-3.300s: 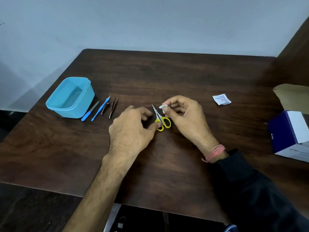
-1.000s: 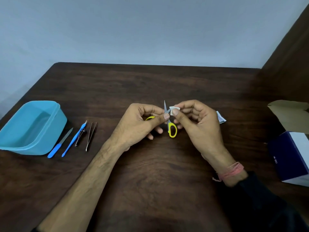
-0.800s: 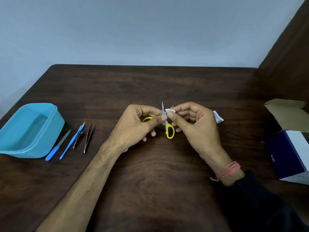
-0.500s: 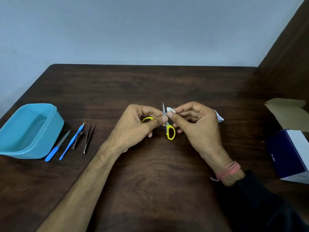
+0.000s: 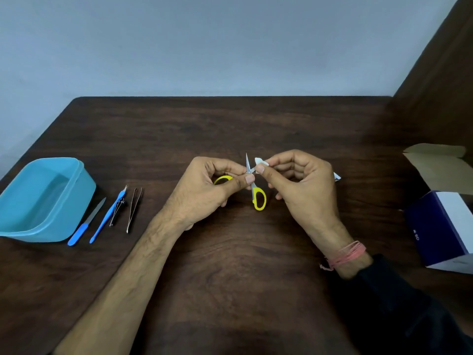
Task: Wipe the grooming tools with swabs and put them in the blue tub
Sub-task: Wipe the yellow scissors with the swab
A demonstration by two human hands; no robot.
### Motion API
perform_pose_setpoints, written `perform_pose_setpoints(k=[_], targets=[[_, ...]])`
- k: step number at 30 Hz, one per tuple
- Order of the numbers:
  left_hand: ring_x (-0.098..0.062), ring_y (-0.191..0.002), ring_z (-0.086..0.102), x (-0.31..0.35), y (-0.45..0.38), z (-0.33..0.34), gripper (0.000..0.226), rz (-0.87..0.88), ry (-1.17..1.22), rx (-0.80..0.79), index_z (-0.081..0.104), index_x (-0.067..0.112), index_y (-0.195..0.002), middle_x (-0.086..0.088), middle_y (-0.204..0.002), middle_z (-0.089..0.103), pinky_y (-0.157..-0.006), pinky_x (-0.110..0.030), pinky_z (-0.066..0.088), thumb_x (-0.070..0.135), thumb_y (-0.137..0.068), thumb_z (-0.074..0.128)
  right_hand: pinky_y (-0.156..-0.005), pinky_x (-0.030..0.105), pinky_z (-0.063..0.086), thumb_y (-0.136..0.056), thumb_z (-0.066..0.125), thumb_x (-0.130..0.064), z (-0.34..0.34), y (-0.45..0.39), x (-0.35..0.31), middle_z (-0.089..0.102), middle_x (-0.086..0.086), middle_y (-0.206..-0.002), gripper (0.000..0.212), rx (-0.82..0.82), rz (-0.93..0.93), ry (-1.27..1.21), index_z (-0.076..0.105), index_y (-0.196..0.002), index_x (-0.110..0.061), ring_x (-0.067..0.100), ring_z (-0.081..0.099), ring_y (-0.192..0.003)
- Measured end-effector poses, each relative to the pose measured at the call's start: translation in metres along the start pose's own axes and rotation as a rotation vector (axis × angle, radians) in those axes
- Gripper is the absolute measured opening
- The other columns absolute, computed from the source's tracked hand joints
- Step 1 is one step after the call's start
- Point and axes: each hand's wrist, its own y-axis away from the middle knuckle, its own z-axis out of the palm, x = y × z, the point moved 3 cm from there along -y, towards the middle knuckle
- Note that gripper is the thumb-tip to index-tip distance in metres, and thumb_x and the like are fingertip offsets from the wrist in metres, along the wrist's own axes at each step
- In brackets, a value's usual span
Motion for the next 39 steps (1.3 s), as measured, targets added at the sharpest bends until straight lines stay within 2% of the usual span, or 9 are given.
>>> perform_pose_setpoints(k=[5,9,12,17,20,24,28,33,39], targets=[[-0.012,-0.051,0.048,-0.0012,0.0,-0.0002,0.01,0.012,0.015,-0.002,0.088,0.02,-0.1,-0.003,-0.09,0.085,-0.047,-0.021,0.041,0.029,-0.098,0.084,-0.054,0.022,0.055,-0.091,0.091,-0.014,0.0048,0.0026,0.0006,0.083,-0.003,-0.083,0.009,-0.031,-0.04,0.045,0.083,-0.09,-0.017,0.014,0.077,-0.067],[-0.009,-0.048,0.046,-0.0021,-0.0005,0.0001,0.009,-0.002,0.036,0.016,0.088,0.018,-0.098,-0.003,-0.086,0.085,-0.047,-0.02,0.04,0.026,-0.098,0.085,-0.05,0.03,0.059,-0.098,0.085,-0.011,0.0004,0.0006,-0.0005,0.084,-0.001,-0.093,0.007,-0.004,-0.06,0.013,0.084,-0.103,-0.016,0.019,0.079,-0.069],[-0.007,-0.047,0.046,-0.0005,-0.0008,0.0005,0.009,-0.004,0.046,0.026,0.087,0.016,-0.099,0.001,-0.081,0.083,-0.045,-0.018,0.038,0.024,-0.099,0.084,-0.061,0.03,0.064,-0.101,0.079,-0.005,0.0021,-0.0003,-0.0002,0.084,0.002,-0.098,0.014,-0.043,-0.098,-0.01,0.084,-0.111,-0.013,0.024,0.081,-0.077],[-0.003,-0.044,0.043,0.0013,0.0005,-0.0012,0.01,-0.017,0.059,0.037,0.087,0.013,-0.101,0.009,-0.066,0.074,-0.041,-0.015,0.035,0.022,-0.101,0.082,-0.076,0.039,0.07,-0.1,0.08,-0.003,0.0032,0.0005,0.0007,0.084,0.006,-0.097,0.011,-0.033,-0.093,-0.044,0.084,-0.107,-0.011,0.027,0.082,-0.081],[-0.003,-0.043,0.041,0.0006,0.0009,-0.0015,0.012,-0.028,0.06,0.055,0.087,0.012,-0.102,0.01,-0.063,0.071,-0.041,-0.014,0.034,0.022,-0.101,0.082,-0.074,0.042,0.07,-0.097,0.085,-0.008,0.0039,0.0012,-0.0013,0.084,0.006,-0.093,0.004,-0.019,-0.08,-0.071,0.084,-0.101,-0.009,0.032,0.081,-0.079],[-0.004,-0.045,0.041,0.0006,0.0012,-0.0011,0.012,-0.032,0.056,0.061,0.087,0.012,-0.1,0.007,-0.068,0.073,-0.041,-0.015,0.033,0.023,-0.1,0.082,-0.073,0.035,0.069,-0.094,0.088,-0.005,0.0024,-0.0017,0.0006,0.084,0.005,-0.095,0.016,-0.021,-0.068,-0.063,0.081,-0.108,-0.007,0.025,0.082,-0.078],[-0.003,-0.046,0.044,0.0016,0.0014,-0.0006,0.011,-0.014,0.027,0.036,0.088,0.016,-0.098,-0.005,-0.077,0.08,-0.043,-0.016,0.035,0.026,-0.099,0.084,-0.069,0.03,0.067,-0.093,0.089,-0.007,0.003,-0.0008,0.0012,0.085,0.003,-0.093,0.013,-0.037,-0.058,-0.03,0.084,-0.105,-0.009,0.022,0.081,-0.076],[-0.001,-0.041,0.041,0.0011,0.0028,0.0012,0.011,-0.015,0.033,0.011,0.087,0.012,-0.098,0.01,-0.063,0.073,-0.042,-0.014,0.033,0.023,-0.098,0.084,-0.061,0.031,0.065,-0.093,0.09,-0.01,0.0007,-0.0002,0.0016,0.083,0.003,-0.086,0.009,-0.004,-0.032,-0.013,0.084,-0.098,-0.009,0.024,0.08,-0.072],[-0.004,-0.047,0.045,0.0036,0.0012,0.0004,0.013,0.008,0.017,0.0,0.089,0.015,-0.1,-0.001,-0.082,0.083,-0.046,-0.021,0.038,0.026,-0.097,0.086,-0.057,0.024,0.057,-0.091,0.092,-0.013,-0.0013,-0.0011,0.0002,0.082,-0.003,-0.084,0.009,0.002,-0.071,0.041,0.083,-0.095,-0.013,0.014,0.075,-0.065]])
